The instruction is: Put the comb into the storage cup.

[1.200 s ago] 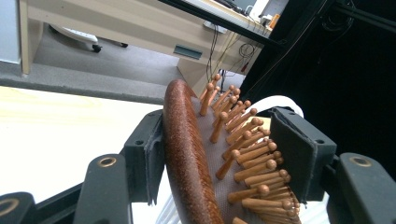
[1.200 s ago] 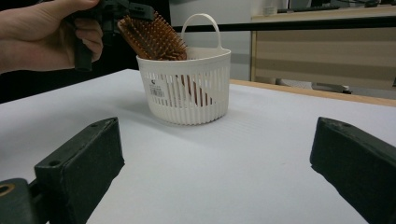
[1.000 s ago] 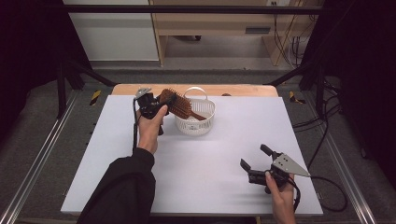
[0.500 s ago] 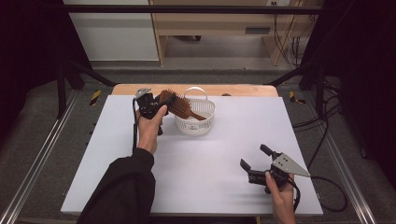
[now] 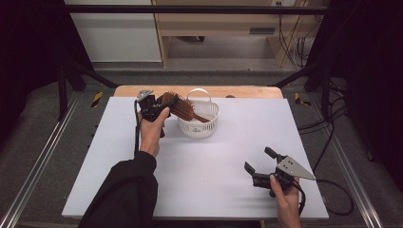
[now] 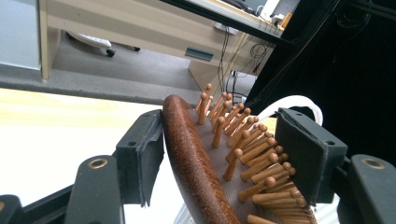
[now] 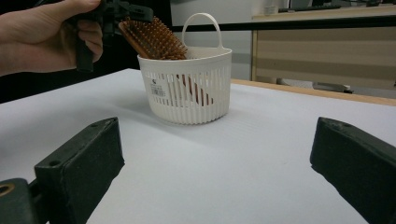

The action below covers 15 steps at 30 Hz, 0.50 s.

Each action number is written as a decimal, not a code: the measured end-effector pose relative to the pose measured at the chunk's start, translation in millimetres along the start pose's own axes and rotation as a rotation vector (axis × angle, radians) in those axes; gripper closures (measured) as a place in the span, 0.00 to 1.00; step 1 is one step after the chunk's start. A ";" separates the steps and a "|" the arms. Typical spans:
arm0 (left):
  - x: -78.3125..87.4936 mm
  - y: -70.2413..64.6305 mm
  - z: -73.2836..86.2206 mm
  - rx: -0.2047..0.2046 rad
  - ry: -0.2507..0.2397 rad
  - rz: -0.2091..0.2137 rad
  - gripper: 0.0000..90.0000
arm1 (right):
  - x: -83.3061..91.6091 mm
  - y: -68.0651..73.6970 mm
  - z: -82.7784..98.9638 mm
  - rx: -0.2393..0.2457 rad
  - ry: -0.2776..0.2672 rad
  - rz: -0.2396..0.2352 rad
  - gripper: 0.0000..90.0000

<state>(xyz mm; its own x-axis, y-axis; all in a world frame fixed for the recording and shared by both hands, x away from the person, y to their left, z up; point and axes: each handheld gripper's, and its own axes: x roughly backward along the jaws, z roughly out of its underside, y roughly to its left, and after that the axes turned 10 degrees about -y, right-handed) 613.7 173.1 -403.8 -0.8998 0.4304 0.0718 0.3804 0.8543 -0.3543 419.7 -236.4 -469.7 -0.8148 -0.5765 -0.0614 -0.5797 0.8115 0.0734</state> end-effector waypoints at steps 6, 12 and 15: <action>1.6 1.5 -0.7 -0.009 -0.011 -0.008 0.30 | -0.1 0.0 0.1 0.000 0.001 -0.001 0.03; 1.9 1.4 -0.8 -0.023 -0.016 -0.006 0.27 | -0.3 0.2 0.2 0.002 0.003 -0.001 0.03; 2.3 0.5 -0.7 -0.038 -0.022 -0.004 0.25 | -0.2 0.2 0.2 0.002 0.002 -0.001 0.03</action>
<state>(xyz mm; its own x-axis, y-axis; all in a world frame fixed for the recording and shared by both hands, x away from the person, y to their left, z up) 611.9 174.7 -403.2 -0.9058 0.4203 0.0524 0.3838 0.8668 -0.3184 419.8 -236.1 -469.8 -0.8143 -0.5774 -0.0597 -0.5804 0.8112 0.0713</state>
